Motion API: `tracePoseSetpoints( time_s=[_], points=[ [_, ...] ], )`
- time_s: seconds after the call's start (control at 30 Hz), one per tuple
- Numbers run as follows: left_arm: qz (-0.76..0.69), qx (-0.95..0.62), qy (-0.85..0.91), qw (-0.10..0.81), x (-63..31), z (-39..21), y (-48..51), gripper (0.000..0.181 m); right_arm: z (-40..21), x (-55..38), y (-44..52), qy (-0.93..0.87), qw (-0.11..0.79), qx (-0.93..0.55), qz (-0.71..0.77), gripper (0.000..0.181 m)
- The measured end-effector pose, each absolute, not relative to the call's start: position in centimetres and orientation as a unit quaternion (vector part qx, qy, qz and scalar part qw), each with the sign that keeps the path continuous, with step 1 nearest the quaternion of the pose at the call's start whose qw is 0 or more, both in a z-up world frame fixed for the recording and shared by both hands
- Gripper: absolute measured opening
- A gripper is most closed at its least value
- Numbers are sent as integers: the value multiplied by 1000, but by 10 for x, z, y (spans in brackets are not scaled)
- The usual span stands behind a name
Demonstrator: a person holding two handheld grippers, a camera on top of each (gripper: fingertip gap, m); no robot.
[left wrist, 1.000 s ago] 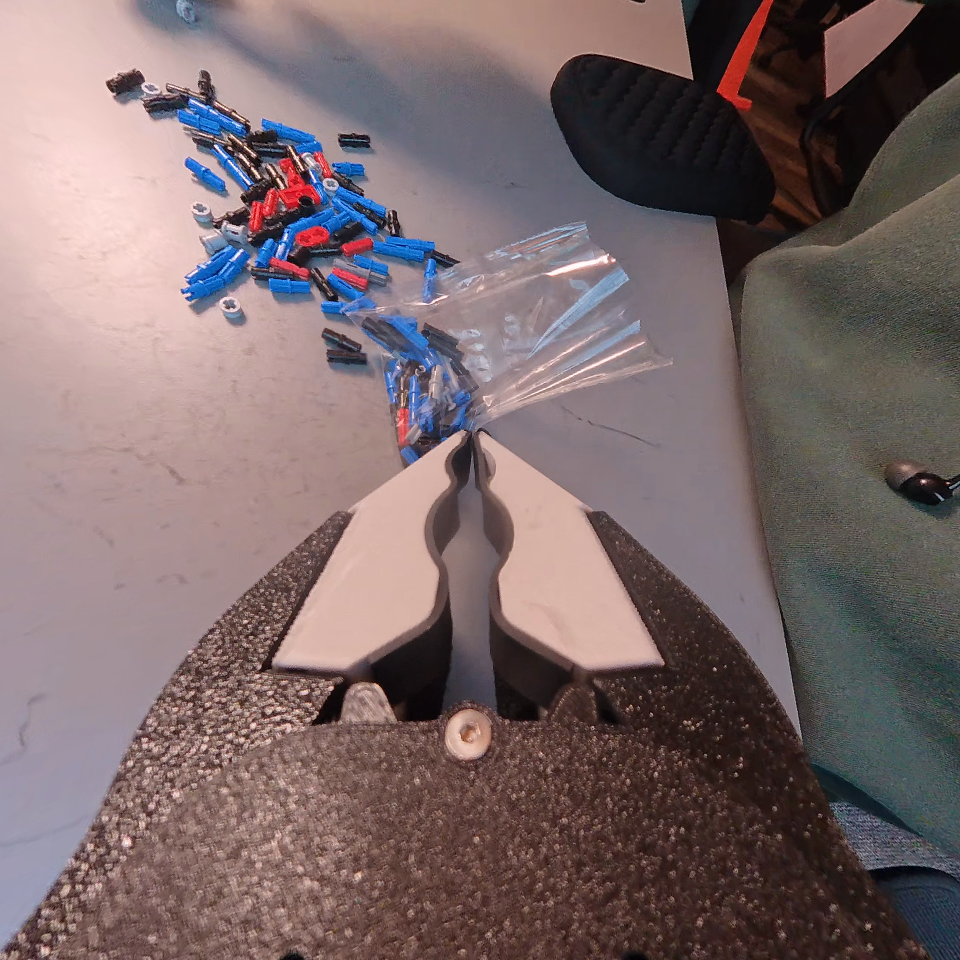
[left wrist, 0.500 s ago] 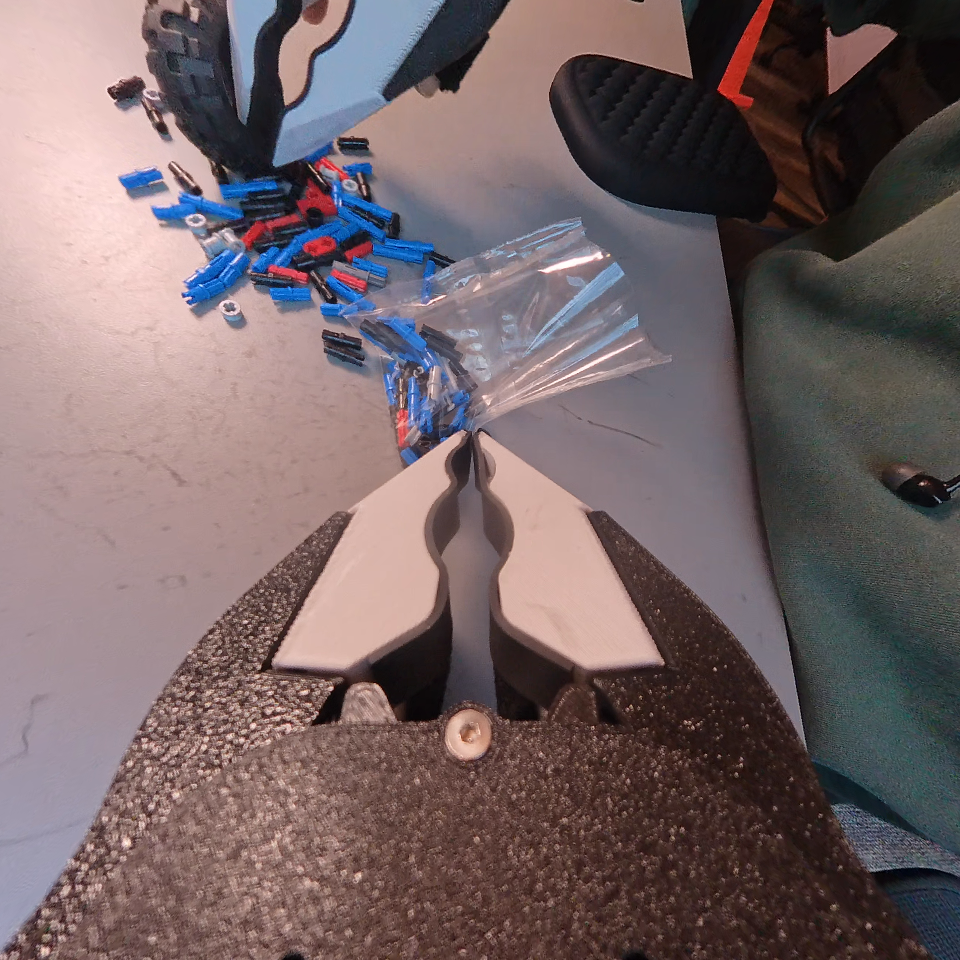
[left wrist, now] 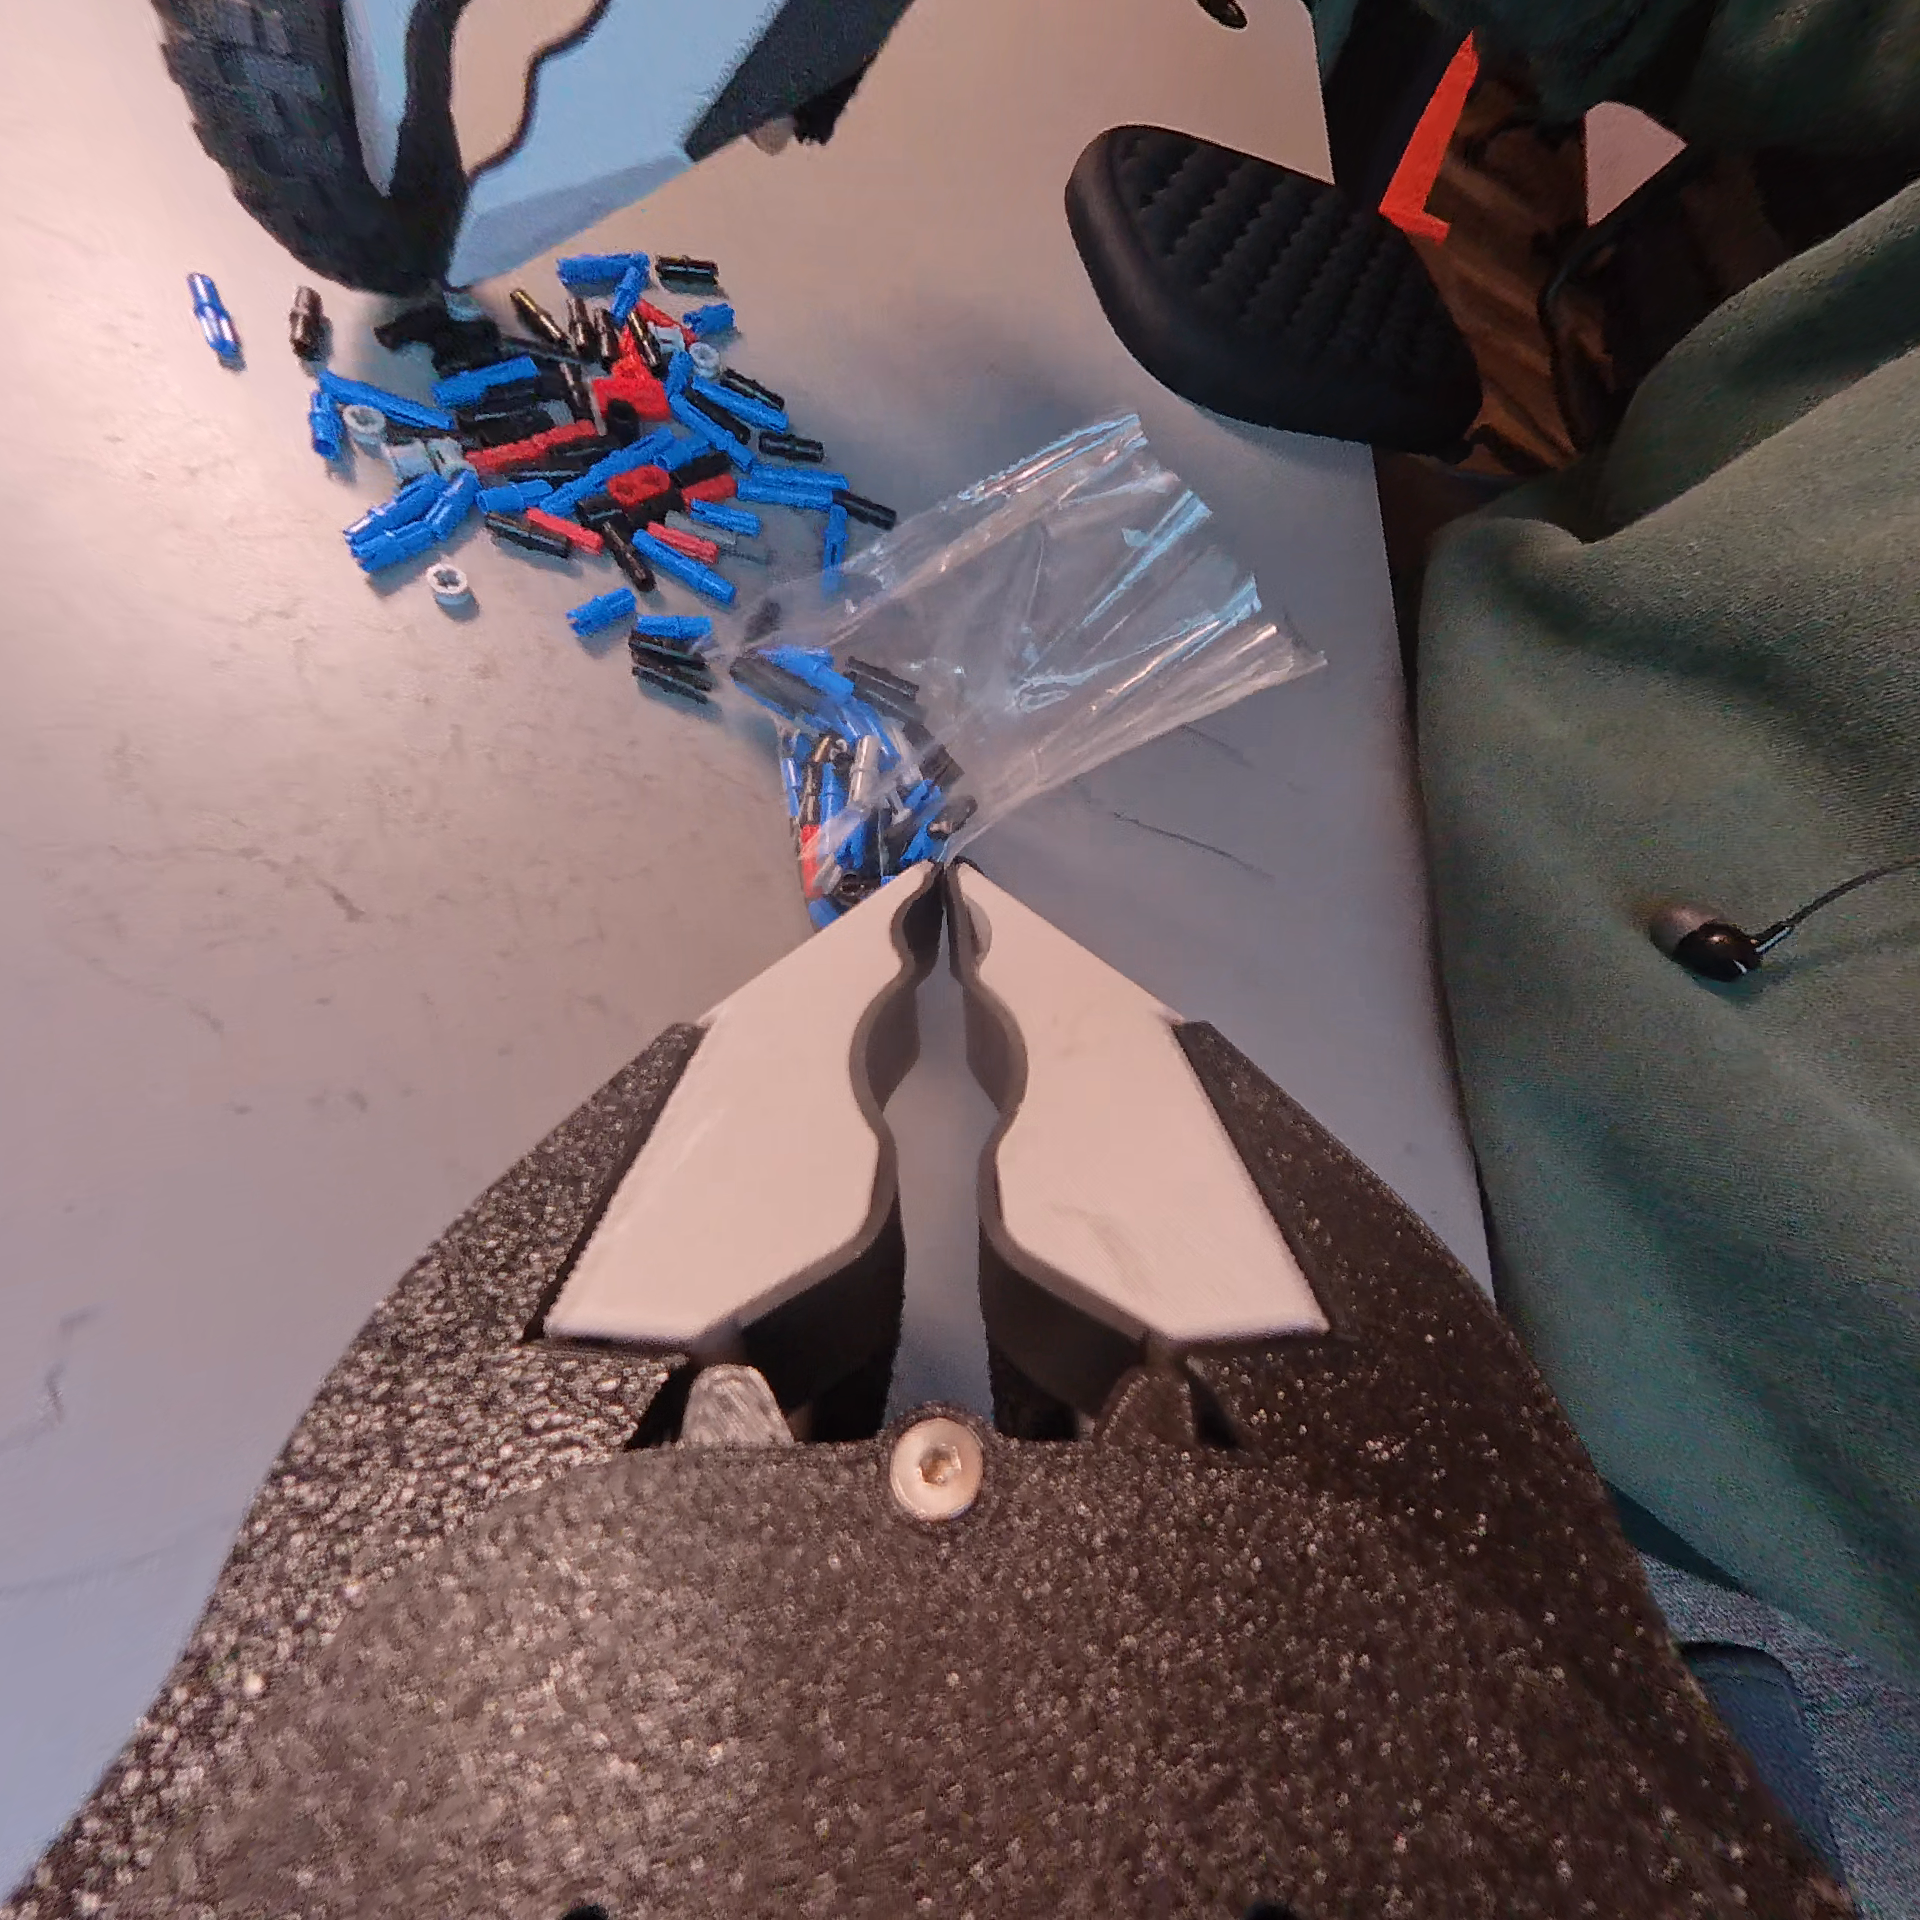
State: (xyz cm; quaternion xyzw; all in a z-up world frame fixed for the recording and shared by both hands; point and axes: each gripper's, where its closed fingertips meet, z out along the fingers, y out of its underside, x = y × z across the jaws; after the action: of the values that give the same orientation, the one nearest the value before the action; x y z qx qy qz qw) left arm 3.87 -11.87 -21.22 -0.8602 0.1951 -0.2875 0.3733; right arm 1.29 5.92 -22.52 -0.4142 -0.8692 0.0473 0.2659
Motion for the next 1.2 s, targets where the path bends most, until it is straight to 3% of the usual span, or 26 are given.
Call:
tracePoseSetpoints(
  time_s=[0.23,0.6,0.87,1.2],
  points=[
    [-278,-872,174,364,30,-215,-123,0,-231,-36,62,-880,285,-376,52,8],
    [-277,-880,149,356,23,-219,-119,0,-229,24,-15,-940,226,-247,67,8],
    [-268,-884,148,354,22,-221,-119,0,-226,-37,0,-939,250,-224,70,9],
    [-266,-885,151,350,23,-222,-119,0,-232,27,-46,-965,223,-77,115,8]
  ],
)
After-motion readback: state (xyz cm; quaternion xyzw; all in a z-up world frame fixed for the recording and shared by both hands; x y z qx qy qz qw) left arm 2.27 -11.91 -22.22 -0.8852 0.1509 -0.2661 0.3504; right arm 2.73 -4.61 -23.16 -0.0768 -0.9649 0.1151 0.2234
